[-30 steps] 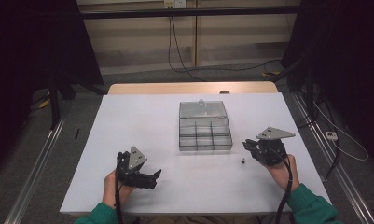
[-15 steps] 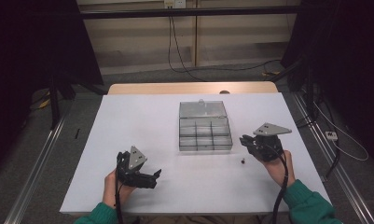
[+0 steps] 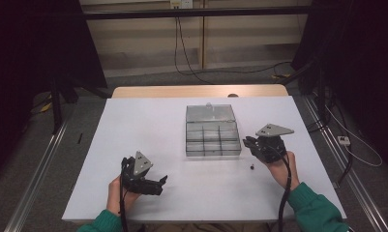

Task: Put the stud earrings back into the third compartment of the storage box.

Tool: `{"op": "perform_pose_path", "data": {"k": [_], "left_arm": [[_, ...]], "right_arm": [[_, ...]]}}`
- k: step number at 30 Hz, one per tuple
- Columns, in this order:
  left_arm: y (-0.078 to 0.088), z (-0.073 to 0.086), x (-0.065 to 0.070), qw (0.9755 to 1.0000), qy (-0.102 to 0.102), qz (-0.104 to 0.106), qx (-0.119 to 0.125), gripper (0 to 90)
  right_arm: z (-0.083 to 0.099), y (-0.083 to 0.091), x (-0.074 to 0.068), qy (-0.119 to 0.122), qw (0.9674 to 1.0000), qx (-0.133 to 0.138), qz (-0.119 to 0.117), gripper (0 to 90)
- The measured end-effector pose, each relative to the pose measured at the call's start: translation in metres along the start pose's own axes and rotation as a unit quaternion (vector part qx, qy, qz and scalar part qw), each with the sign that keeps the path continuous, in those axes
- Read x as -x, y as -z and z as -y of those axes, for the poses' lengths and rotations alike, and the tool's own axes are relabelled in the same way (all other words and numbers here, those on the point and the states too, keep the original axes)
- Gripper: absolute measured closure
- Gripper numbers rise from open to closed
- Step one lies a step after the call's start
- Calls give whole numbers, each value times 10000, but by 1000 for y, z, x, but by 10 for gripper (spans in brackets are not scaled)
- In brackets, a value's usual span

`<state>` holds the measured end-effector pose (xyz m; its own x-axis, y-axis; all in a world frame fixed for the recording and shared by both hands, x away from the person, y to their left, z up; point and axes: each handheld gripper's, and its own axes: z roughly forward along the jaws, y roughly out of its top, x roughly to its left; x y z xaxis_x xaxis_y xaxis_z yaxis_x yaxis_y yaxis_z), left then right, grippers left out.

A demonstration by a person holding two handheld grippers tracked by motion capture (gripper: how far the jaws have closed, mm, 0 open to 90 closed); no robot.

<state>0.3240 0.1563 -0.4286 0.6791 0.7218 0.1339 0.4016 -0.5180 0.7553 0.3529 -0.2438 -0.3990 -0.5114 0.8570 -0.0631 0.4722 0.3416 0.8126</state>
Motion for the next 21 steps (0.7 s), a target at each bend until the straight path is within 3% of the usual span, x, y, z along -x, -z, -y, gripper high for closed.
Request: {"op": "perform_pose_path", "data": {"k": [21], "left_arm": [[0,0,0,10000,3,-6,14,7]], "right_arm": [[-17,-21,-4,5,10000,30,-27,811]]}}
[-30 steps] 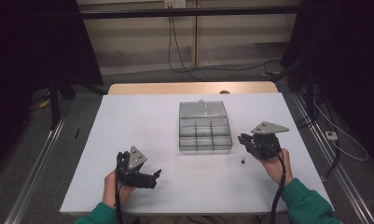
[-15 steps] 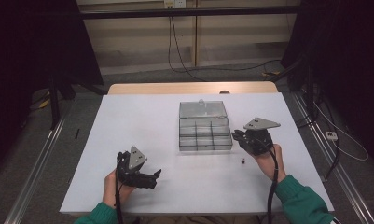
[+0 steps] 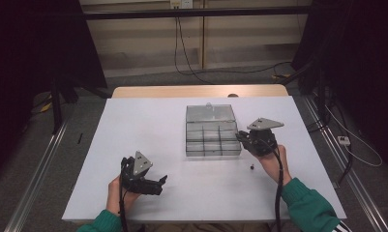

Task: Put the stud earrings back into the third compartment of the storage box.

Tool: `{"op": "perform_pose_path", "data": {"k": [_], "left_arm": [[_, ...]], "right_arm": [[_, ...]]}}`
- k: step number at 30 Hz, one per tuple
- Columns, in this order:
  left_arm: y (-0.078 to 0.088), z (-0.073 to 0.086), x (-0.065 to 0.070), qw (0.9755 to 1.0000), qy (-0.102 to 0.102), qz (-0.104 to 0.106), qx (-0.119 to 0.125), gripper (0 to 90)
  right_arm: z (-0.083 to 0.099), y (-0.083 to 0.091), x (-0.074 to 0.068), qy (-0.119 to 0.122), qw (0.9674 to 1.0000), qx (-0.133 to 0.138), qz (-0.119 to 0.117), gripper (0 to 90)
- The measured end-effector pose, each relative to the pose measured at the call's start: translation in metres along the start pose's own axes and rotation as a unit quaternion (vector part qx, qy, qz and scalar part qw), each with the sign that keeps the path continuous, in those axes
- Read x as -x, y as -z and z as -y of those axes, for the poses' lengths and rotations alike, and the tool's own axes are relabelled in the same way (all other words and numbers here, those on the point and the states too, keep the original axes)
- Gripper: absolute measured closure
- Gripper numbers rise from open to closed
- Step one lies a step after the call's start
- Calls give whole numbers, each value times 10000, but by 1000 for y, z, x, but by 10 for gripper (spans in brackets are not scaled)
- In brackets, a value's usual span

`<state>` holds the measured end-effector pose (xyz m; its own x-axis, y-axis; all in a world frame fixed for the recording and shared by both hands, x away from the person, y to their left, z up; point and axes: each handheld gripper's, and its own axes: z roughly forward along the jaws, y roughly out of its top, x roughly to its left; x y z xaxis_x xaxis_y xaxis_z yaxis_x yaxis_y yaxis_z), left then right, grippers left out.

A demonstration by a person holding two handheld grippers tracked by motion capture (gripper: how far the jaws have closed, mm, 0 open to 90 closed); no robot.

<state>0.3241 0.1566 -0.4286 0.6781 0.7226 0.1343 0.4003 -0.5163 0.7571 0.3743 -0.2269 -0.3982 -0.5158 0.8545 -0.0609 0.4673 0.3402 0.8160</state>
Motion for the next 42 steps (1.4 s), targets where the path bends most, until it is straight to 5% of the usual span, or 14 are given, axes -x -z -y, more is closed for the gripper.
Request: {"op": "perform_pose_path", "data": {"k": [42], "left_arm": [[-1,0,0,10000,-5,28,-35,8]], "right_arm": [[-16,-53,3,-92,9993,-359,-57,810]]}}
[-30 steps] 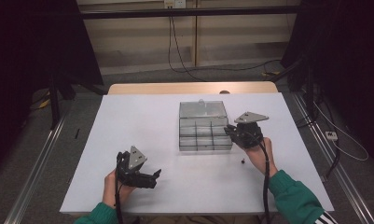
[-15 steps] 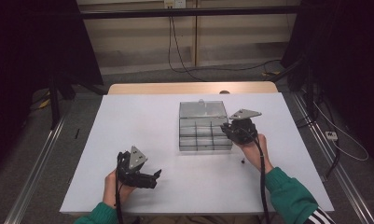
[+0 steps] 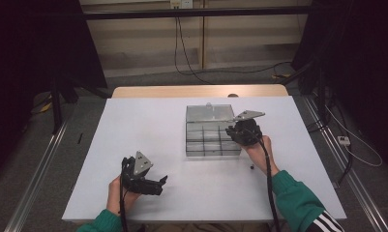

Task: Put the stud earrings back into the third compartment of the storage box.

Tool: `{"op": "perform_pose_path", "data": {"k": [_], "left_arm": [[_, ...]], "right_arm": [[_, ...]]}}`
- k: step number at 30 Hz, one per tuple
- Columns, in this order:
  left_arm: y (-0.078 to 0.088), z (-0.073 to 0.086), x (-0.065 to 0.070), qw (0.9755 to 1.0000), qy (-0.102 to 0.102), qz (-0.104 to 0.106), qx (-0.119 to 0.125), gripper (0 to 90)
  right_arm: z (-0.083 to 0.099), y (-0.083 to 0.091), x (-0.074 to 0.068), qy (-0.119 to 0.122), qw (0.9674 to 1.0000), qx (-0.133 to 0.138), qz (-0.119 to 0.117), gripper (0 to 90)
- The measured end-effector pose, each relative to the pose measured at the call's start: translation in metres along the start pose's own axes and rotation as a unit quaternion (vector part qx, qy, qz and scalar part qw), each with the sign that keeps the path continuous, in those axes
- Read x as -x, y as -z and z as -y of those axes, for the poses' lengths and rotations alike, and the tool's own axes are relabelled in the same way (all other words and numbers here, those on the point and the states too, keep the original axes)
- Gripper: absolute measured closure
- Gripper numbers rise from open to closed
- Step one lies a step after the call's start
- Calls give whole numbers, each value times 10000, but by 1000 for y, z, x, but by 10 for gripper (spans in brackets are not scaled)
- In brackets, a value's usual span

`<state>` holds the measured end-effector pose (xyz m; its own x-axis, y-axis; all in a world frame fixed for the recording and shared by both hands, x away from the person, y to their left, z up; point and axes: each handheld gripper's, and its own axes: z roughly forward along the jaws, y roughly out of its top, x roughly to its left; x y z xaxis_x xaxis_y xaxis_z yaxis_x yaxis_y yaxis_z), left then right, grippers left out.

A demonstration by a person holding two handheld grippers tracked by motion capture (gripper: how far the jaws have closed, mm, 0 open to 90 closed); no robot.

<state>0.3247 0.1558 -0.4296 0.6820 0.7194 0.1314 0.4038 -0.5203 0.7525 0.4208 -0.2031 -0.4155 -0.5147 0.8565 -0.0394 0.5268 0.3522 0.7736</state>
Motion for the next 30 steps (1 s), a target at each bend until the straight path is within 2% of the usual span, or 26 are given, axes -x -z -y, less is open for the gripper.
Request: {"op": "perform_pose_path", "data": {"k": [7,9,12,16,19,27,30], "left_arm": [[0,0,0,10000,6,9,7,8],[0,0,0,10000,-19,9,-14,8],[0,0,0,10000,7,5,4,8],[1,0,1,10000,-10,-17,30,8],[1,0,0,10000,-17,-14,34,8],[2,0,0,10000,-30,-2,33,8],[2,-1,0,10000,-18,-3,39,8]], "right_arm": [[-1,-9,-1,-9,10000,-87,-37,803],[-1,-10,-2,11,10000,-39,-65,794],[-1,-8,-1,-14,9999,12,-108,683],[-2,1,2,-74,9999,89,-128,617],[-1,8,5,-135,9997,59,-206,536],[7,26,10,-99,9990,2,-427,287],[11,31,11,-81,9988,-69,-478,235]]}}
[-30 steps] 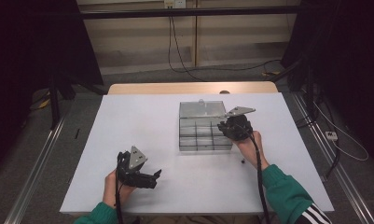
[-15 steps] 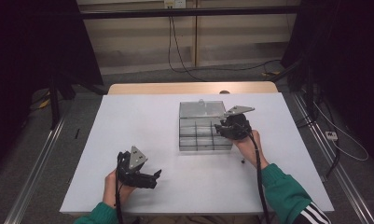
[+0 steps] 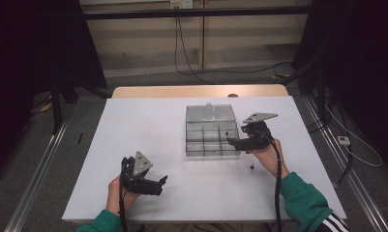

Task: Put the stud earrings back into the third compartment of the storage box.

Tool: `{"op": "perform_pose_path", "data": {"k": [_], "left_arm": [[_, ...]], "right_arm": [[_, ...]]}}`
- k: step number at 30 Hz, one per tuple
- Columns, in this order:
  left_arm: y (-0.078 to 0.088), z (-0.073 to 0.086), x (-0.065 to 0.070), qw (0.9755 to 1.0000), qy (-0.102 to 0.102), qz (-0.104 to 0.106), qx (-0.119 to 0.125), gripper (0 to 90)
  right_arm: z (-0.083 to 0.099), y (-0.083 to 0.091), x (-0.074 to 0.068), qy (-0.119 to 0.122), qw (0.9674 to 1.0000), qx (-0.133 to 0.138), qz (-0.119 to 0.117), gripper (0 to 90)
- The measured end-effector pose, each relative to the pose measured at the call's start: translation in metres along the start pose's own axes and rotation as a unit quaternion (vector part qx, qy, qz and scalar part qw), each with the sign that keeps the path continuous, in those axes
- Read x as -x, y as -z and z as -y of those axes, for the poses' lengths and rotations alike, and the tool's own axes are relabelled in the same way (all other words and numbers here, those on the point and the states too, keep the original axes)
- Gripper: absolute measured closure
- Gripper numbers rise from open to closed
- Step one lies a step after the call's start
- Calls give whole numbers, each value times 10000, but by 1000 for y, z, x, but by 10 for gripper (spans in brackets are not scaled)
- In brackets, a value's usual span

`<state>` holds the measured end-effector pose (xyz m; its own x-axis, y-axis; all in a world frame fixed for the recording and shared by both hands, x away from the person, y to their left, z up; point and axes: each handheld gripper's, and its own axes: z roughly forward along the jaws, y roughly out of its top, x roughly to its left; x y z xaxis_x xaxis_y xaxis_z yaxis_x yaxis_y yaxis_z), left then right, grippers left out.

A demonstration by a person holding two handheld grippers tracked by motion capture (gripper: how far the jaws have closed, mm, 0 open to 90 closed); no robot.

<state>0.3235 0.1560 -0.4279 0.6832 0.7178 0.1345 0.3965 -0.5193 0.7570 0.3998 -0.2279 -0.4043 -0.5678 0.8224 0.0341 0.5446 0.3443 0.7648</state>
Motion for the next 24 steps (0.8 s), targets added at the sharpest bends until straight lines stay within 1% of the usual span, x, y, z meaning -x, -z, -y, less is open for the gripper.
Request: {"op": "perform_pose_path", "data": {"k": [3,6,10,12,15,17,19,23,24], "left_arm": [[0,0,1,10000,8,6,14,8],[-1,0,0,10000,-6,-19,-5,8],[-1,0,-1,10000,-5,-15,-4,8],[-1,0,0,10000,4,-14,7,8],[0,0,1,10000,-41,-22,7,8],[-1,0,0,10000,2,-31,12,8],[-1,0,0,10000,-16,5,-37,8],[1,0,0,10000,-15,-4,27,8],[1,0,0,10000,-3,-2,34,7]], "right_arm": [[3,6,-1,-46,10000,-12,-21,211],[5,11,-1,-29,10000,-5,-66,171],[8,14,-2,-48,9998,-135,-133,113],[10,16,-2,-19,9997,-172,-159,93],[14,19,-2,-63,9993,-271,-234,50],[17,19,-1,-102,9990,-347,-272,38],[20,18,1,-132,9986,-414,-288,26],[24,20,3,-195,9983,-482,-270,1],[25,20,3,-201,9982,-521,-200,0]]}}
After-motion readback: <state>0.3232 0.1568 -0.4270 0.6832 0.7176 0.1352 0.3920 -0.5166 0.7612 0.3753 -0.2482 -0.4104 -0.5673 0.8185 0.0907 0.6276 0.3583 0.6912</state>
